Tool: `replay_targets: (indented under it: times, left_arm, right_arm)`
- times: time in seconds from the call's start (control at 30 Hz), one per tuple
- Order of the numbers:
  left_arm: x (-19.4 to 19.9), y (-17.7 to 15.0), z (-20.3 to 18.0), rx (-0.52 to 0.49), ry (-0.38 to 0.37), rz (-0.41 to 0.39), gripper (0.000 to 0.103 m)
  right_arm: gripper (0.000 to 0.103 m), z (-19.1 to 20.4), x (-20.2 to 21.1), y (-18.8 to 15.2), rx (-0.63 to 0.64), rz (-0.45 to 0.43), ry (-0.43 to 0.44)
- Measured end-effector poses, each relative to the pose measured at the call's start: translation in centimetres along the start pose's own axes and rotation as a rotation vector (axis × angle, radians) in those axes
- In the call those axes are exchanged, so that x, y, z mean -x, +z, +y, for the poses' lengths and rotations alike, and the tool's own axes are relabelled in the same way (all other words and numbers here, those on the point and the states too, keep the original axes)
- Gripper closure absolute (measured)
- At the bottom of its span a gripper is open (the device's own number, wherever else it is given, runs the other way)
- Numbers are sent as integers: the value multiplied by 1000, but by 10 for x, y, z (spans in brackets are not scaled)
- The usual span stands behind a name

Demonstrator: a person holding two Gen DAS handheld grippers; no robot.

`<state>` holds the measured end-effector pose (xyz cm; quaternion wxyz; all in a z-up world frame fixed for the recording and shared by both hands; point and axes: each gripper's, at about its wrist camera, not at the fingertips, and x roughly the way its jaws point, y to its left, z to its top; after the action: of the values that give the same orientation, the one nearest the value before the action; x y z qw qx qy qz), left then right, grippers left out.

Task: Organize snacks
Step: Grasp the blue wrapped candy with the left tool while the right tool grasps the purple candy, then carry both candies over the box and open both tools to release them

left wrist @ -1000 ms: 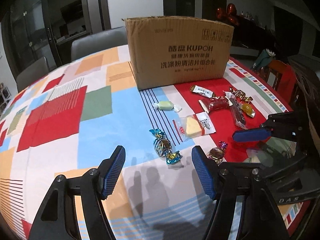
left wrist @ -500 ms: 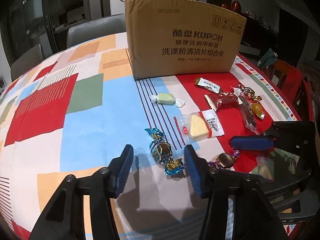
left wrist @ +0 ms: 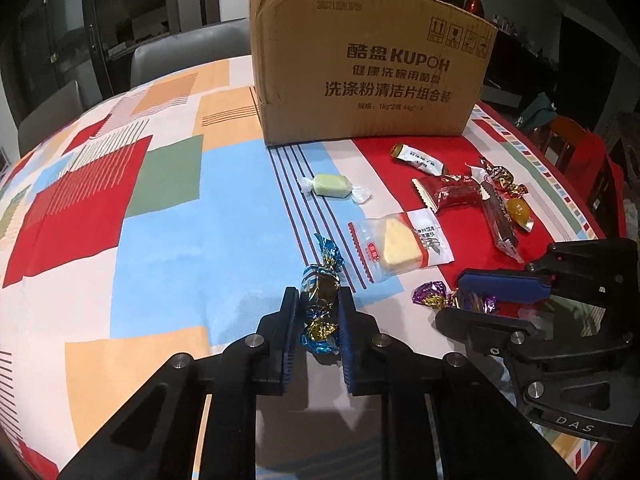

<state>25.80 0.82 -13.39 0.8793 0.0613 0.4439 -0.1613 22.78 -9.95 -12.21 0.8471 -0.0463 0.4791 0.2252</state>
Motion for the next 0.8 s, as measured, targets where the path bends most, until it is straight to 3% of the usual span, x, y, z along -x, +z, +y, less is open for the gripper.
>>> replay_targets:
  times: [0.4, 0.8]
  left_arm:
    - [22, -1, -7, 22, -2, -26, 84]
    - [59, 9, -17, 29, -1, -90, 84]
  right_arm:
    - [78, -1, 11, 0, -25, -19, 1]
    - [78, -4, 48, 8, -47, -107, -10]
